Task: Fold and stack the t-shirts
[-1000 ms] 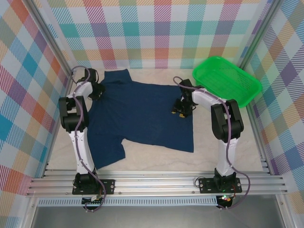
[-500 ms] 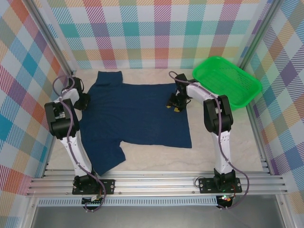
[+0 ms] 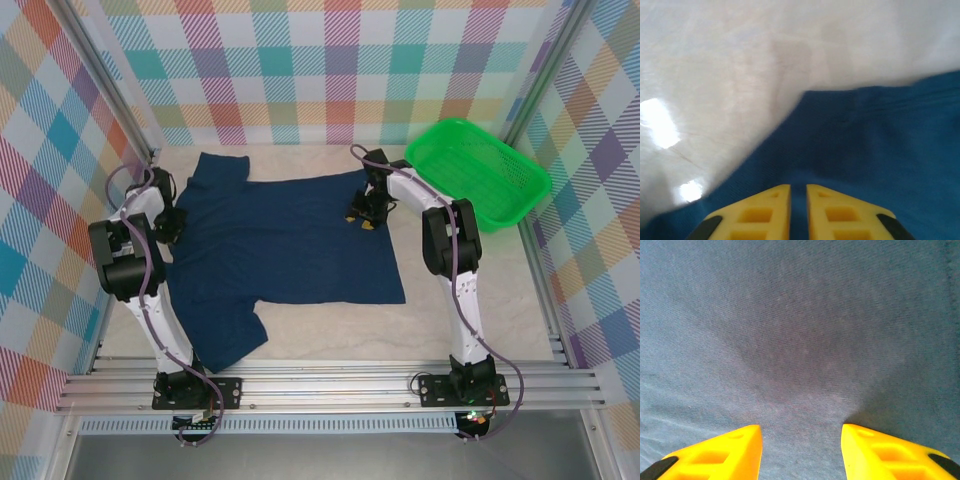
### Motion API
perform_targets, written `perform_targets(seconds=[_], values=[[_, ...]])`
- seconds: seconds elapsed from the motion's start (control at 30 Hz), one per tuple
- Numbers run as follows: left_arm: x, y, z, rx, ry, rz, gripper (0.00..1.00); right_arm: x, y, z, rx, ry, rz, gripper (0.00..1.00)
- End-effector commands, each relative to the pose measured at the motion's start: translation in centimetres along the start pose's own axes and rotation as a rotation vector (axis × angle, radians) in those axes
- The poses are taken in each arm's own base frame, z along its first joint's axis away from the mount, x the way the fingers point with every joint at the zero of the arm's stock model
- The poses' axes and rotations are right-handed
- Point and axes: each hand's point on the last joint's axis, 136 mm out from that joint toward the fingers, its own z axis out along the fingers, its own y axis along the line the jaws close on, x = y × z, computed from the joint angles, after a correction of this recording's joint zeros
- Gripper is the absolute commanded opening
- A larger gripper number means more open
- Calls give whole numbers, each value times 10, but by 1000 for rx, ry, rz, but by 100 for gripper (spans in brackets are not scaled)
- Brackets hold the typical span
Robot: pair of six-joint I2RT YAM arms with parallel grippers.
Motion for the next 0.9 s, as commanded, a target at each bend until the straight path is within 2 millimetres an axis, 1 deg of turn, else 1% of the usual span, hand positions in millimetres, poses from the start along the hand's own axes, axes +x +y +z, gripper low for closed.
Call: perform_targets(seconds=[0.0, 0.03, 0.1, 0.2, 0.27, 0.33, 0.47, 0.53, 0.6, 0.7, 0.77, 0.8, 0.87], values=[[-3, -75, -37, 152, -60, 84, 20, 7, 9, 2, -19, 10, -41, 46], [1, -87, -35, 153, -50, 93, 20, 9, 10, 2, -23, 11, -41, 46], [11, -105, -25, 141, -22, 95, 20, 10, 7, 3, -16, 12, -34, 46], [26, -125, -6, 141, 29, 103, 21, 2, 2, 3, 14, -23, -37, 46], [38, -131, 12, 126, 80, 115, 21, -5, 2, 5, 12, -36, -36, 46], [49, -138, 25, 141, 119, 137, 19, -11, 1, 8, 18, -28, -21, 46], [72, -150, 49, 192, 213, 164, 16, -17, -12, 17, 53, 3, 39, 45], [85, -160, 60, 235, 263, 172, 14, -20, -19, 19, 64, 10, 65, 45], [99, -171, 71, 271, 305, 194, 13, -22, -30, 19, 96, 16, 91, 44], [120, -198, 79, 349, 359, 231, 13, -27, -49, 17, 141, 18, 127, 44], [132, -219, 79, 408, 374, 250, 13, -33, -59, 15, 138, 18, 150, 44], [136, -231, 77, 443, 371, 254, 13, -36, -64, 14, 135, 18, 161, 44], [142, -247, 77, 497, 368, 239, 14, -42, -69, 11, 130, 20, 170, 44]])
